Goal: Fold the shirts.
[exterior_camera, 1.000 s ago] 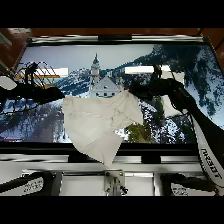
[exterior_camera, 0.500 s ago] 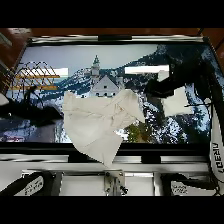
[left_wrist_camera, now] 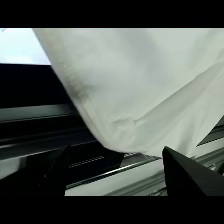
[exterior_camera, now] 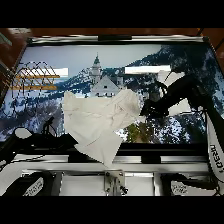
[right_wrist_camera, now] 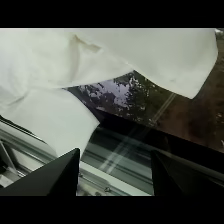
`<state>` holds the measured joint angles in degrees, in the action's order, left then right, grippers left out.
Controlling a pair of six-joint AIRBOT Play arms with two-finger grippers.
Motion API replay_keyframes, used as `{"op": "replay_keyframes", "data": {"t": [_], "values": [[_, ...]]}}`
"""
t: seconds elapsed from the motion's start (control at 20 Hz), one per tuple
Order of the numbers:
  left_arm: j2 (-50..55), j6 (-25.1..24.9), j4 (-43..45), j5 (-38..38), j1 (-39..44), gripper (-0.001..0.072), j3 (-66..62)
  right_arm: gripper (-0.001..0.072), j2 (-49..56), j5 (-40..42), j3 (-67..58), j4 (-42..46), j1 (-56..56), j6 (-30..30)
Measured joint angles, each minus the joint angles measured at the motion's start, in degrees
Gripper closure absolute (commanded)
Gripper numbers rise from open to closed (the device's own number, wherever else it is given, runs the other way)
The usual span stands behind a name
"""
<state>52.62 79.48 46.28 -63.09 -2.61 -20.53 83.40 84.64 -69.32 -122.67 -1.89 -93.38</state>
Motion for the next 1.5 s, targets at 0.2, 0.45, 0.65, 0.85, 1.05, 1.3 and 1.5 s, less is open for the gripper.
{"op": "replay_keyframes", "data": {"t": [0.2,0.45,0.65,0.85,1.05,1.3,1.5], "values": [[1.2,0.2,-1.7,5.8,5.2,0.0035,1.4,0.0159,0.0,-4.3,1.5,2.6,-3.7,1.8],[3.4,0.7,-3.5,11.1,8.4,0.0412,1.9,0.0159,0.0,-9.2,4.7,5.0,-8.8,4.1],[3.8,-0.1,-3.1,13.5,8.9,0.0669,1.1,0.0159,1.1,-11.3,5.6,7.5,-11.6,5.2],[2.4,-2.3,-3.9,11.8,9.1,0.0669,-0.8,0.0159,4.3,-16.4,5.9,8.0,-13.9,5.6],[-0.2,-3.4,-4.1,10.4,9.1,0.0669,-1.6,0.0163,6.2,-21.7,6.0,6.8,-14.7,5.8],[-2.7,-3.8,-4.2,9.6,9.1,0.0669,-2.1,0.0619,8.7,-24.6,6.0,4.7,-15.4,7.2],[-4.7,-3.9,-0.8,9.1,9.1,0.0670,-6.0,0.0633,7.6,-24.3,4.8,4.8,-16.1,6.5]]}}
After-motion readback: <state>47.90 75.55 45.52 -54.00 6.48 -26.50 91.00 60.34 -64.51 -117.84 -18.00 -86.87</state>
